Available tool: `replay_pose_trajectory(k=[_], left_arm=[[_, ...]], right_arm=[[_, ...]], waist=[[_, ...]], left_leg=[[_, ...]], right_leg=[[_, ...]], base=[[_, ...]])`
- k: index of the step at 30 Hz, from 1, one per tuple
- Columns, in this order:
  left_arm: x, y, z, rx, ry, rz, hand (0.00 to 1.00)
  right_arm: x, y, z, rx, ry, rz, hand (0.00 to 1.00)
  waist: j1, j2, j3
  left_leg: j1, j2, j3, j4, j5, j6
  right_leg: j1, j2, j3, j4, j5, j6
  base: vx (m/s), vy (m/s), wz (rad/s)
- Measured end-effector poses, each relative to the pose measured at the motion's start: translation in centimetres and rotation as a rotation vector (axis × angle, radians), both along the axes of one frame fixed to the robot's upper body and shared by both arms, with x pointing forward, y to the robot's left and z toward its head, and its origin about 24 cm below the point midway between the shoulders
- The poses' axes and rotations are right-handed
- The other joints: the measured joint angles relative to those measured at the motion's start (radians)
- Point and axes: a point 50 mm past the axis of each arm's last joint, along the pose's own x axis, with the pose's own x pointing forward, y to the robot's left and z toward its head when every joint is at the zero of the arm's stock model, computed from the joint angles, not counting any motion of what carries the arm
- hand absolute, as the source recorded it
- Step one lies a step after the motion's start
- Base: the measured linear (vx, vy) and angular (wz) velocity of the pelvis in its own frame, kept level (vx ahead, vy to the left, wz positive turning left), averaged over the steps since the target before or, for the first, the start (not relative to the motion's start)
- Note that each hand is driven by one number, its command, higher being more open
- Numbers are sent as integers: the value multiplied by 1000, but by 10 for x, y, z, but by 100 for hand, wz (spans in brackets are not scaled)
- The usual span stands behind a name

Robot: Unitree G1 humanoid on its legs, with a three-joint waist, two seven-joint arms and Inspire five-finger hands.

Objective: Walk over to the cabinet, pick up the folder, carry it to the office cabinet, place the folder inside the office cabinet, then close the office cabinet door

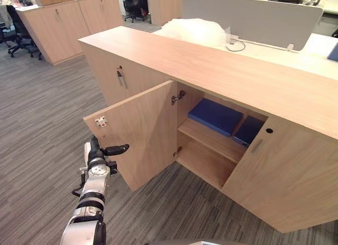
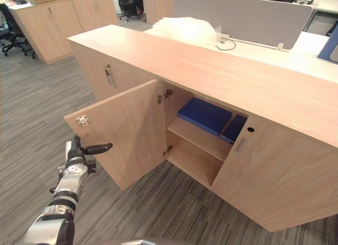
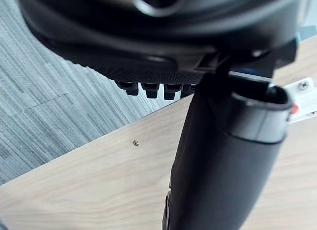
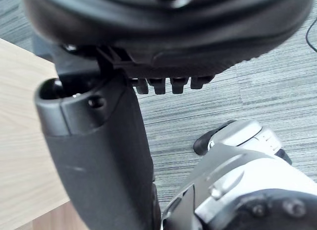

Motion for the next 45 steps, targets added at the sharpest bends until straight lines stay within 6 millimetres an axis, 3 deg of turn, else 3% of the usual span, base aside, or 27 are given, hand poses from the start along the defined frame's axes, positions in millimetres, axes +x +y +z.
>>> replay_pose_trajectory(k=[4, 7, 8, 11, 14, 17, 18, 20, 22, 26, 31, 36, 40, 41, 42, 44, 45], left_arm=[[-18, -26, -6, 210, 56, -264, 100], [-25, -38, -8, 438, 115, -495, 100], [-31, -42, -11, 583, 159, -651, 100], [-44, -54, -19, 734, 230, -935, 100], [-65, -97, -23, 728, 191, -1305, 100], [-91, -150, -19, 663, 27, -1619, 100], [-99, -162, -18, 642, -15, -1687, 100], [-126, -207, -10, 552, -203, -1868, 100], [-137, -229, 0, 496, -317, -1932, 100], [-130, -237, 12, 513, -383, -1933, 100], [-123, -237, 12, 511, -360, -1923, 100], [-122, -242, 1, 254, -174, -1887, 100], [-107, -218, -45, -145, 144, -1476, 100], [-100, -198, -65, -293, 257, -1254, 100], [-99, -193, -68, -327, 274, -1202, 100], [-105, -149, -96, -589, 368, -752, 100], [-108, -139, -101, -635, 379, -659, 100]], right_arm=[[-6, 1, -1, 4, 11, -46, 100], [-4, -1, 0, -3, 5, -35, 100], [-1, -3, 0, -3, 1, -26, 100], [7, -7, 0, -11, -12, 6, 100], [17, -10, 0, -17, -25, 64, 100], [29, -7, 0, -8, -45, 100, 100], [31, -6, 0, -7, -48, 110, 100], [35, -2, -1, 0, -57, 124, 100], [33, -1, -1, 3, -49, 120, 100], [31, -2, -1, -2, -39, 119, 100], [34, -3, -1, -5, -40, 154, 100], [40, 1, -1, -1, -50, 174, 100], [46, 7, -2, 14, -65, 177, 100], [50, 10, -2, 20, -75, 178, 100], [51, 10, -2, 22, -77, 178, 100], [53, 10, -1, 24, -84, 174, 100], [53, 8, -1, 21, -84, 169, 100]], waist=[[36, 0, 0], [62, 2, -1], [74, 5, -3], [74, 14, -9], [60, 23, -15], [12, 14, -23], [6, 11, -25], [-20, -1, -32], [-27, -5, -33], [-27, -7, -34], [-32, -9, -31], [-41, -28, -19], [-49, -48, -3], [-48, -57, 18], [-48, -60, 25], [-41, -51, 45], [-40, -46, 50]], left_leg=[[-11, -27, -18, 5, 2, 10], [-22, -47, -27, 5, 5, 18], [-24, -56, -31, 5, 2, 33], [-28, -78, -41, 0, -5, 44], [-32, -107, -46, 0, -13, 63], [-34, -123, -37, 0, -18, 72], [-34, -124, -30, 0, -19, 74], [-32, -127, -19, 0, -20, 80], [-28, -126, -19, 0, -16, 86], [-7, -120, -25, -1, -15, 88], [10, -116, -38, -1, -15, 88], [26, -111, -40, -1, -21, 79], [57, -86, 11, 8, -43, 57], [40, -64, 39, 82, -83, 52], [33, -57, 45, 105, -95, 50], [-72, 37, 75, 396, -215, 38], [-94, 60, 69, 460, -231, 39]], right_leg=[[4, -30, -24, 0, 0, 23], [4, -49, -42, 3, 1, 38], [4, -56, -50, 9, 2, 47], [1, -78, -57, 18, 2, 67], [-2, -108, -55, 19, 11, 93], [-5, -123, -46, 10, 15, 99], [-7, -124, -39, 8, 17, 99], [-8, -125, -25, -6, 27, 91], [-2, -123, -26, -16, 32, 85], [28, -112, -34, -30, 30, 79], [61, -105, -53, -50, 23, 68], [82, -96, -55, -56, 17, 58], [93, -78, -10, -61, 16, 50], [91, -70, 22, -57, 18, 44], [91, -68, 28, -56, 19, 42], [74, -29, 98, -43, 20, 26], [72, -17, 116, -39, 20, 23]], base=[[28, 48, 24], [-10, 61, 25], [-54, 72, 15], [-86, 101, 14], [-102, 136, 5], [-56, 76, -8], [-10, 55, -30], [21, 31, -24], [36, -11, -6], [46, -55, 1], [23, -54, 7], [9, -24, 0], [-9, -16, -35], [-17, -28, -47], [-27, -61, -71], [-17, -82, -80], [21, -64, -75]])
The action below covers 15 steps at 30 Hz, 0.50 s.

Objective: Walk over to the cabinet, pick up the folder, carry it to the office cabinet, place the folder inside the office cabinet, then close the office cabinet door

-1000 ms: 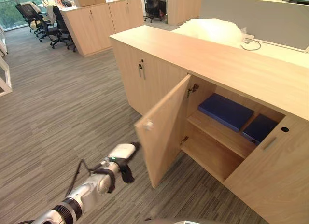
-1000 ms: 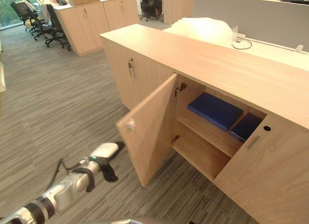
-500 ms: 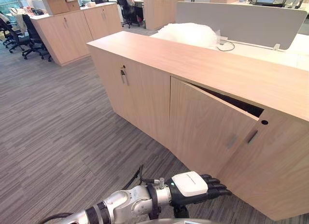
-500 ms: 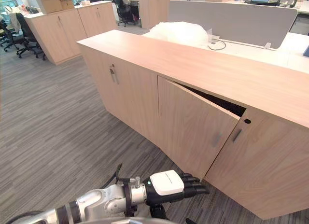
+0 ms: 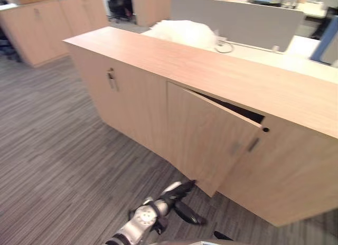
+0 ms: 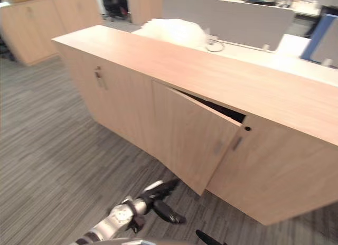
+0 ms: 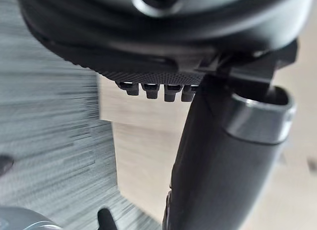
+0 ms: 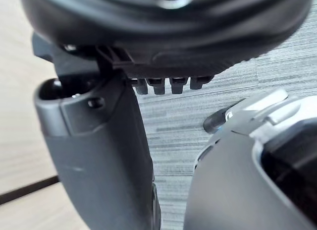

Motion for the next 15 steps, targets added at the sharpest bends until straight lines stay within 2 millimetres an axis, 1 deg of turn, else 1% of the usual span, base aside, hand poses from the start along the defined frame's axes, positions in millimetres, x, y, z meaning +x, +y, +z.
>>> replay_pose_trajectory(k=[1, 2, 3, 4, 5, 6, 7, 8, 9, 10, 11, 12, 13, 14, 15], left_arm=[[-6, 16, -8, -15, 67, 124, 100], [-9, 22, -11, -22, 93, 172, 100], [-18, 31, -17, -22, 141, 241, 100], [-29, 33, -23, -27, 185, 284, 100], [-39, 33, -28, -32, 220, 322, 100], [-41, 34, -30, -40, 236, 352, 100], [-41, 38, -31, -43, 241, 385, 100], [-46, 50, -33, -32, 252, 490, 100], [-48, 57, -35, -21, 257, 561, 100], [-50, 61, -36, -9, 262, 602, 100], [-59, 70, -38, 42, 286, 661, 100], [-66, 73, -40, 66, 304, 672, 100], [-81, 80, -43, 115, 341, 698, 100], [-92, 85, -46, 129, 375, 751, 100], [-94, 87, -46, 131, 375, 760, 100]], right_arm=[[-2, -1, 0, 0, 5, -10, 100], [-3, 0, 0, 4, 10, -9, 100], [-5, -4, 0, -7, 21, -9, 100], [-7, -11, 1, -22, 31, -6, 100], [-6, -14, 2, -29, 28, -7, 100], [-5, -17, 2, -34, 22, -5, 100], [-4, -14, 2, -26, 21, -3, 100], [-5, -11, 1, -17, 23, -2, 100], [-5, -8, 1, -9, 23, 0, 100], [-5, -7, 0, -5, 24, 1, 100], [-7, -5, 0, 1, 28, -1, 100], [-7, -4, 0, 2, 29, -4, 100], [-9, -4, 0, 2, 29, -7, 100], [-11, -3, -1, 6, 27, -15, 100], [-12, -1, -1, 12, 27, -15, 100]], waist=[[4, 5, 16], [9, 7, 23], [25, 15, 33], [40, 40, 33], [43, 61, 35], [43, 73, 38], [43, 68, 39], [50, 42, 29], [53, 29, 29], [54, 23, 28], [55, 18, 23], [58, 14, 18], [60, 13, 4], [60, 16, -11], [61, 17, -16]], left_leg=[[-37, 23, -49, 104, -9, 7], [-55, 25, -86, 148, -8, 8], [-83, 4, -197, 188, -43, -2], [-74, -39, -329, 135, -72, -32], [-56, -76, -435, 57, -75, -38], [-43, -91, -485, 5, -77, -43], [-26, -102, -478, -9, -77, -45], [-8, -146, -491, -36, -84, -60], [3, -174, -536, -36, -96, -61], [9, -184, -537, -42, -99, -48], [29, -191, -508, -66, -92, -34], [43, -192, -488, -79, -88, -28], [64, -196, -459, -101, -85, -11], [74, -201, -437, -123, -82, -2], [75, -202, -430, -131, -81, 1]], right_leg=[[0, 13, 28, 10, -2, -5], [-2, 14, 46, 17, -3, -8], [-10, 17, 86, 31, -5, -10], [-32, 20, 132, 46, -5, -7], [-48, 26, 174, 54, -5, 2], [-57, 32, 198, 59, -5, 10], [-60, 23, 212, 61, -7, 15], [-82, 5, 253, 54, -1, 27], [-87, -3, 278, 53, 1, 29], [-90, -9, 292, 53, 2, 31], [-91, -21, 314, 52, 3, 32], [-91, -26, 330, 51, 3, 32], [-92, -34, 356, 47, 3, 33], [-103, -41, 370, 48, 3, 34], [-109, -43, 373, 49, 4, 34]], base=[[31, -37, -54], [33, -16, -76], [27, 52, -98], [21, 128, -128], [13, 214, -114], [2, 217, -75], [21, 262, -70], [33, 216, -69], [50, 201, -73], [70, 173, -58], [77, 156, -53], [82, 147, -72], [99, 126, -68], [95, 111, -57], [116, 110, -42]])
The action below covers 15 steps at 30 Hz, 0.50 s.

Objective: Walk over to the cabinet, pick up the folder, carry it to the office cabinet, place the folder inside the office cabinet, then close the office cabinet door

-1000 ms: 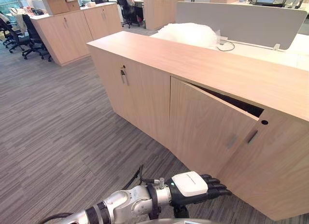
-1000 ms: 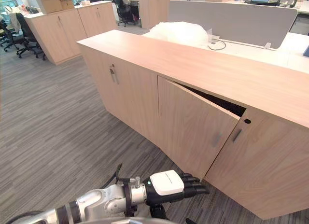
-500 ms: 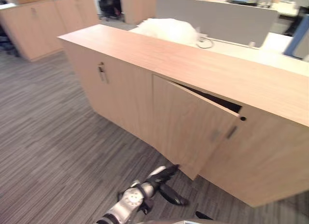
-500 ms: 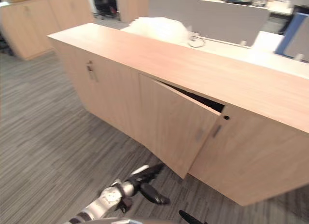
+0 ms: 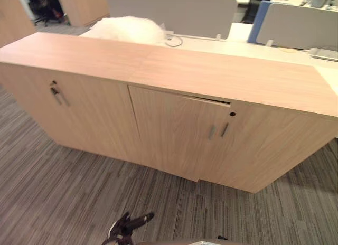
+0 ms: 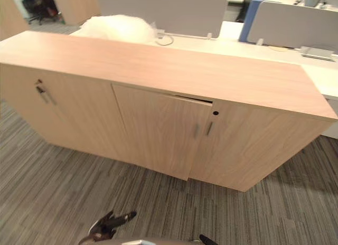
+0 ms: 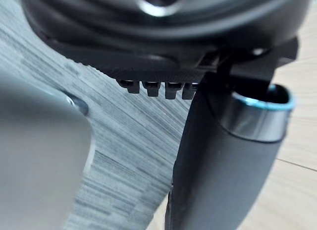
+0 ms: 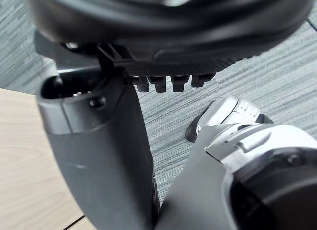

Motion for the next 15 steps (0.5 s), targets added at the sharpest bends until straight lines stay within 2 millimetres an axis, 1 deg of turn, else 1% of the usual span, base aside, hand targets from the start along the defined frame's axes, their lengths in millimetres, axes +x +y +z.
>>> replay_pose_trajectory(k=[3, 5, 7, 8, 9, 11, 12, 15], left_arm=[[-9, 1, -2, -9, 19, 42, 100], [-12, -3, -3, -14, 26, 51, 100], [-12, -7, -4, -4, 36, 4, 100], [-9, -9, -4, 8, 37, -38, 100], [-7, -10, -3, 12, 36, -57, 100], [1, -18, -3, 37, 28, -141, 100], [4, -21, -3, 39, 24, -153, 100], [9, -25, -2, 59, 20, -215, 100]], right_arm=[[0, -3, 1, -3, -10, 9, 100], [2, -8, 2, -19, -14, 50, 100], [3, -11, 3, -30, -9, 90, 100], [5, -12, 3, -31, -11, 95, 100], [5, -12, 3, -32, -11, 96, 100], [4, -11, 3, -35, 8, 129, 100], [3, -11, 3, -34, 9, 128, 100], [-1, -13, 3, -31, 14, 73, 100]], waist=[[3, 9, -11], [11, 26, -21], [13, 40, -31], [12, 45, -33], [12, 45, -34], [11, 43, -49], [11, 42, -51], [11, 40, -55]], left_leg=[[22, -3, 42, -37, 13, 22], [33, -2, 98, -67, 20, 33], [36, 2, 138, -88, 24, 40], [47, 5, 153, -98, 26, 43], [53, 7, 154, -100, 26, 43], [68, 12, 154, -109, 26, 43], [68, 13, 154, -109, 26, 44], [74, 20, 147, -109, 27, 44]], right_leg=[[-20, -5, 22, 5, 6, 9], [-52, -3, 66, 5, 14, 20], [-71, 2, 76, -1, 30, 27], [-71, 6, 75, -11, 42, 22], [-69, 8, 73, -16, 47, 25], [-59, 11, 35, -42, 67, 23], [-55, 11, 25, -50, 72, 23], [-35, 14, -8, -81, 90, 20]], base=[[94, 56, -44], [77, 48, -71], [51, 47, -71], [39, 42, -62], [25, 26, -48], [-5, -3, -31], [-27, -22, -10], [-39, -25, 4]])
